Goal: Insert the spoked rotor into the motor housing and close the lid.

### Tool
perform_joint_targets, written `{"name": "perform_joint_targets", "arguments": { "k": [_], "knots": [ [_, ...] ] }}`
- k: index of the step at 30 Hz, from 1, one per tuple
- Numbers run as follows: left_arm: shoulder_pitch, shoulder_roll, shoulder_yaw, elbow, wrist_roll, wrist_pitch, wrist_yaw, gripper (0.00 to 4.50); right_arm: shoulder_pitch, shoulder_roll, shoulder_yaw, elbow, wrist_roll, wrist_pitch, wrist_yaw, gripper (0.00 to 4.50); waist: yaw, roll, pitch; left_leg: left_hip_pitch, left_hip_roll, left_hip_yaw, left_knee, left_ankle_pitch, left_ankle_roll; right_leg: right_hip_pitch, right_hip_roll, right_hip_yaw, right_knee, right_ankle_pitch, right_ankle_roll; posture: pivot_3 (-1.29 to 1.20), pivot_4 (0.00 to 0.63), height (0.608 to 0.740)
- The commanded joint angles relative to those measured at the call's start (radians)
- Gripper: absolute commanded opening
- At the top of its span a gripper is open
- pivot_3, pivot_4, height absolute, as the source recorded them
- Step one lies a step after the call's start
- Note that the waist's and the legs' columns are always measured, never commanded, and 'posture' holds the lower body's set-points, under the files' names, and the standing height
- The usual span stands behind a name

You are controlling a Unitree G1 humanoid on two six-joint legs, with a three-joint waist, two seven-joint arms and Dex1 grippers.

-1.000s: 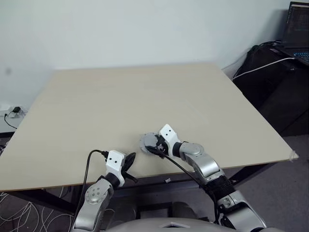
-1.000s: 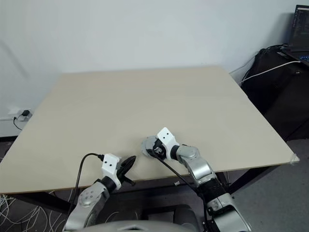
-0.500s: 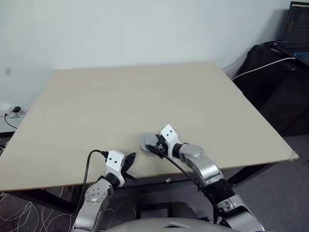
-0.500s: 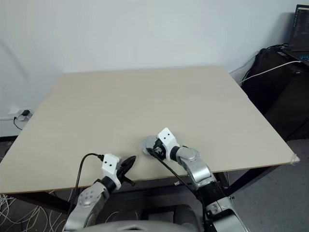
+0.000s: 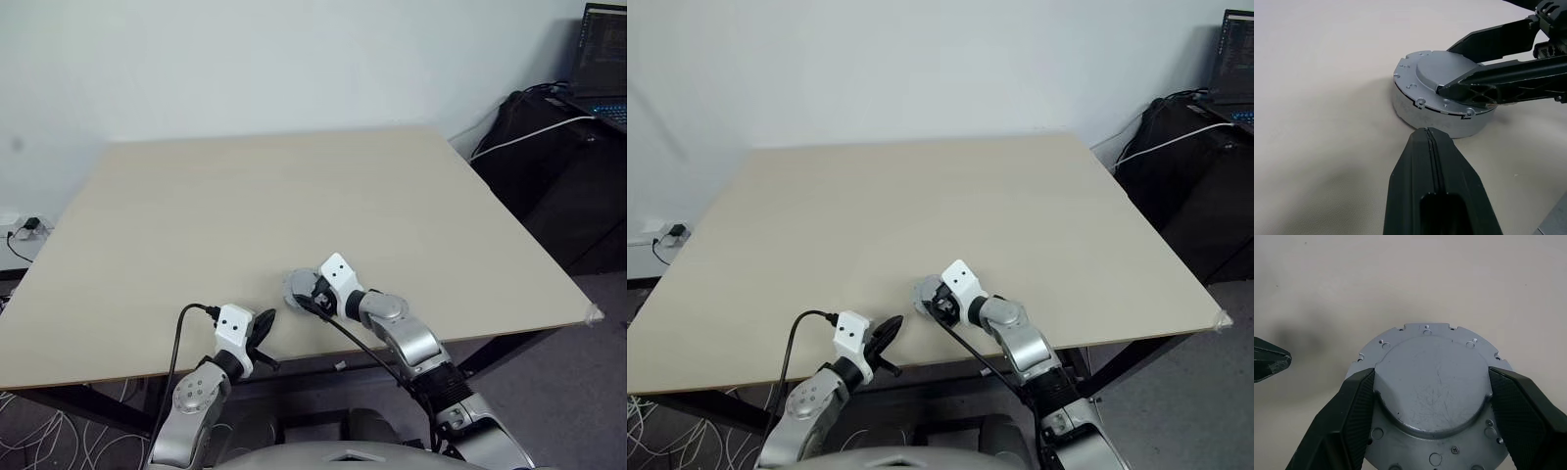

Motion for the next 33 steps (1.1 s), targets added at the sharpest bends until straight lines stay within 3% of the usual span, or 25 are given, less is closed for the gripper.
{"name": "perform_joint_targets", "arguments": {
  "k": [1,33],
  "knots": [
    [-0.011,0.0,0.001,-0.045,-0.004,-0.008,0.003,0.0,-0.017,-0.005,0.012,-0.021,-0.021,0.032,-0.004,3.21,0.0,0.0,0.0,0.0,0.0,0.0,0.0,0.0,0.0,0.0,0.0,0.0,0.0,0.0,0.0,0.0,0.0,0.74],
    [-0.008,-0.002,0.0,-0.044,-0.003,-0.009,0.005,0.0,-0.032,0.011,0.026,-0.043,-0.042,0.19,-0.052,3.21,0.0,0.004,-0.007,0.001,0.0,0.0,0.0,0.0,0.0,0.0,0.0,0.0,0.0,0.0,0.0,0.0,0.0,0.74]
  ]
}}
